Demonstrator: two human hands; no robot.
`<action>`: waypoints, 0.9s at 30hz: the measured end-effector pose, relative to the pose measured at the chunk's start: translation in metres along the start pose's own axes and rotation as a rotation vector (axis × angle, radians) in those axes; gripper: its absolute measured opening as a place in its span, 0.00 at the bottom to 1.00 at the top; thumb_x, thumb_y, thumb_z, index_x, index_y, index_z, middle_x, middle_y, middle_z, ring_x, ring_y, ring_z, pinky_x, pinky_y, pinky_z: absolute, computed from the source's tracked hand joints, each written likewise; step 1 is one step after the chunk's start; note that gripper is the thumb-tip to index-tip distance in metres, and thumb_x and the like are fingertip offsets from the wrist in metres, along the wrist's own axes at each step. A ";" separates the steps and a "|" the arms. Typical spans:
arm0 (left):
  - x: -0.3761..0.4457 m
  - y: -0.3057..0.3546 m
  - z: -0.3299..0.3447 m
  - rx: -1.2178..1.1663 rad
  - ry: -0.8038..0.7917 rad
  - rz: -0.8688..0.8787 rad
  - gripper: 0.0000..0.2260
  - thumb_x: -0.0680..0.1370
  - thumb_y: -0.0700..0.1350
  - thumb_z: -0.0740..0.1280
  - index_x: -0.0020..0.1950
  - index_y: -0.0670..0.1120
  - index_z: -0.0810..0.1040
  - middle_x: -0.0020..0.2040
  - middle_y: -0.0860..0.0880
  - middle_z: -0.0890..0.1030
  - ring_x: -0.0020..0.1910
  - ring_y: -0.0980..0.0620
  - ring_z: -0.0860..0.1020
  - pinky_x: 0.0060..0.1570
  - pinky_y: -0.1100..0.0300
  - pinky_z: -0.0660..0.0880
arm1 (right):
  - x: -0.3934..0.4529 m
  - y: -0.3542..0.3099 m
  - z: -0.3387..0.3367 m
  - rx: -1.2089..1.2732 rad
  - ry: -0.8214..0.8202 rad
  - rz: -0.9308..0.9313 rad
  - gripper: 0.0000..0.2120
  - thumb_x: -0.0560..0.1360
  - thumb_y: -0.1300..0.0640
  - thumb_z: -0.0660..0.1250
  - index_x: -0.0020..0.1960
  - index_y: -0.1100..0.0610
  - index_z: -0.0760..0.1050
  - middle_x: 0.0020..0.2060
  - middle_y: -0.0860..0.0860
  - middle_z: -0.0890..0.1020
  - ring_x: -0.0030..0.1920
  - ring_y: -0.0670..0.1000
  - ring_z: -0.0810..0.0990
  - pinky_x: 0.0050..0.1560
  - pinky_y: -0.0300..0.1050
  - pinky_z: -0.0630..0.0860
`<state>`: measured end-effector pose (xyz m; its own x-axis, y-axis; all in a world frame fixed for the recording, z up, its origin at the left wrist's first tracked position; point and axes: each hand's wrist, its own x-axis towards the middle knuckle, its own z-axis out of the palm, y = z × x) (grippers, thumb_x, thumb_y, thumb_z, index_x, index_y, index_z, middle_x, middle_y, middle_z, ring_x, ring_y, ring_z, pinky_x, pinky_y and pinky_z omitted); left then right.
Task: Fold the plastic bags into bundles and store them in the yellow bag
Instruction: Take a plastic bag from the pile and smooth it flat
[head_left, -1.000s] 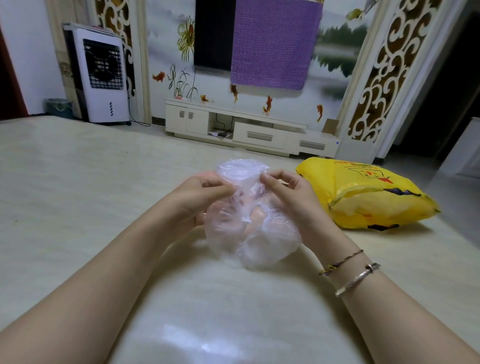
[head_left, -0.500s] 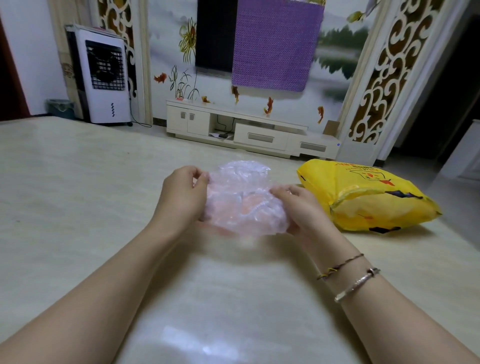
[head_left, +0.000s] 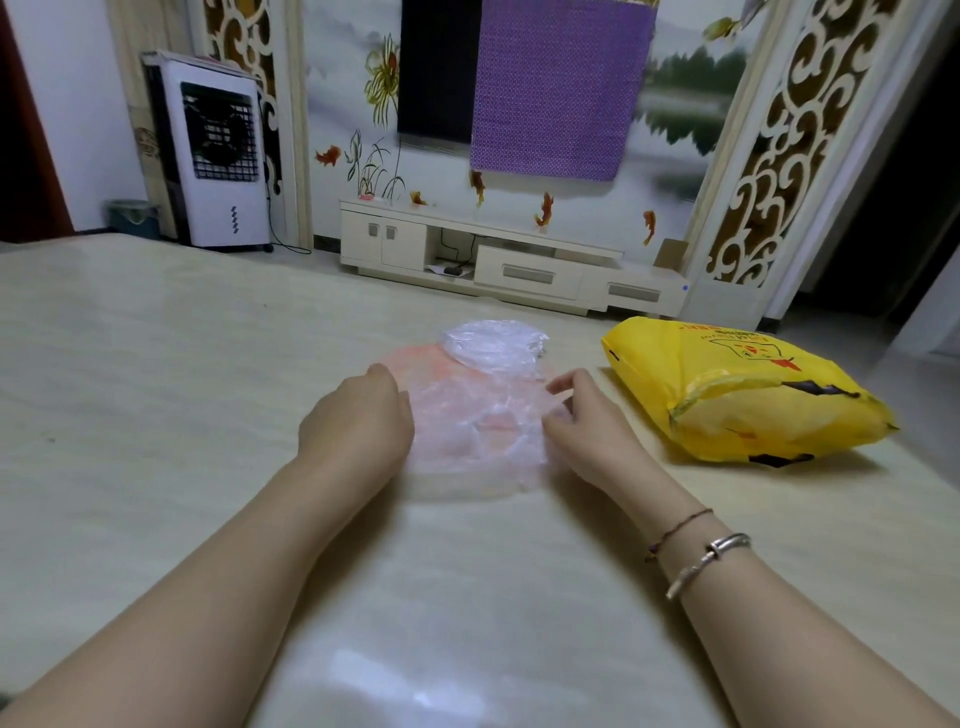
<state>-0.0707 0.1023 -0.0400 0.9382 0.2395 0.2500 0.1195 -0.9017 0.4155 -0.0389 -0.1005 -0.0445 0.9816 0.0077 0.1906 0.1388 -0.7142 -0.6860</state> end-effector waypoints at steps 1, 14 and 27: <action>-0.003 0.000 -0.002 0.099 0.025 0.005 0.11 0.83 0.49 0.54 0.54 0.42 0.68 0.46 0.46 0.75 0.48 0.40 0.75 0.39 0.56 0.66 | 0.000 0.003 0.001 -0.113 0.004 -0.046 0.15 0.76 0.62 0.58 0.62 0.56 0.68 0.51 0.55 0.77 0.49 0.55 0.77 0.45 0.46 0.73; -0.007 0.003 0.013 0.212 -0.402 0.511 0.25 0.83 0.58 0.47 0.78 0.50 0.55 0.79 0.52 0.54 0.79 0.52 0.45 0.76 0.51 0.44 | -0.018 0.001 0.004 -0.535 -0.406 -0.291 0.32 0.81 0.41 0.47 0.79 0.55 0.43 0.79 0.48 0.48 0.78 0.45 0.44 0.75 0.48 0.41; -0.001 -0.018 0.002 0.299 -0.583 0.320 0.37 0.74 0.72 0.47 0.78 0.59 0.38 0.78 0.62 0.38 0.77 0.51 0.35 0.73 0.43 0.33 | -0.017 0.003 0.000 -0.632 -0.512 -0.255 0.40 0.76 0.30 0.45 0.79 0.51 0.38 0.78 0.45 0.40 0.77 0.44 0.38 0.76 0.53 0.36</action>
<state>-0.0732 0.1175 -0.0499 0.9527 -0.2075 -0.2222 -0.1839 -0.9753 0.1223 -0.0556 -0.1030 -0.0496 0.8897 0.4280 -0.1591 0.4138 -0.9030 -0.1154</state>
